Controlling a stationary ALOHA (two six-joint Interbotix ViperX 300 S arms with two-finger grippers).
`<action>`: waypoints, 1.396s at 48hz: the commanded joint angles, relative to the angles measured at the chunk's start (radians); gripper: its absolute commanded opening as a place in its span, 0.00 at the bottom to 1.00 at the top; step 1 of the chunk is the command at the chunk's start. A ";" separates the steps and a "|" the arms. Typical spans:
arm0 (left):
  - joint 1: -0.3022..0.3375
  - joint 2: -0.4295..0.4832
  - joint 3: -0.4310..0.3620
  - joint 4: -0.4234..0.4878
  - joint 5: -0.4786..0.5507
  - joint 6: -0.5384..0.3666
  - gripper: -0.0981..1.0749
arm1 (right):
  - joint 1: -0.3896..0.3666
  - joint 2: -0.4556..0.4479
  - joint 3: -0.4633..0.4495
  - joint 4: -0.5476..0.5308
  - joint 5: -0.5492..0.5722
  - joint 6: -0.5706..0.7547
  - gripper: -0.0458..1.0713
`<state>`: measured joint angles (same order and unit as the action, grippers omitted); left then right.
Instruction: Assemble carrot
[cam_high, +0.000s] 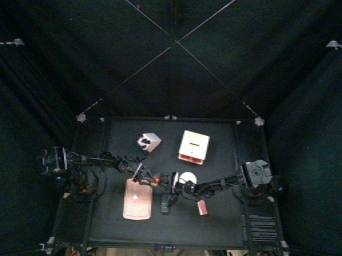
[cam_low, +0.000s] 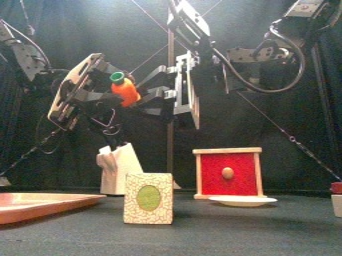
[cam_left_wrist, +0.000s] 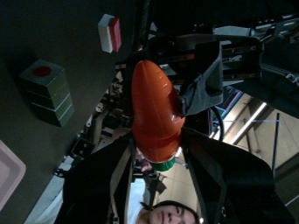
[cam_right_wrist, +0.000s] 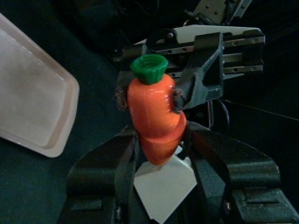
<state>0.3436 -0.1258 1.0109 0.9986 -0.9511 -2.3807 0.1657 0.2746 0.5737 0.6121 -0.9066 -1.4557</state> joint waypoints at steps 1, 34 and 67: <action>0.005 -0.003 -0.021 -0.005 -0.003 0.002 0.73 | 0.005 -0.018 -0.021 -0.008 -0.005 0.002 0.69; 0.008 0.002 -0.008 -0.012 -0.003 0.002 0.73 | 0.025 -0.020 -0.049 -0.052 -0.003 0.002 0.69; 0.038 -0.008 0.009 -0.011 0.029 0.008 0.74 | 0.034 -0.025 -0.040 -0.043 -0.003 0.003 0.69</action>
<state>0.3666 -0.1304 1.0324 0.9894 -0.9327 -2.3761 0.1825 0.2807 0.5522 0.5722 -0.9035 -1.4557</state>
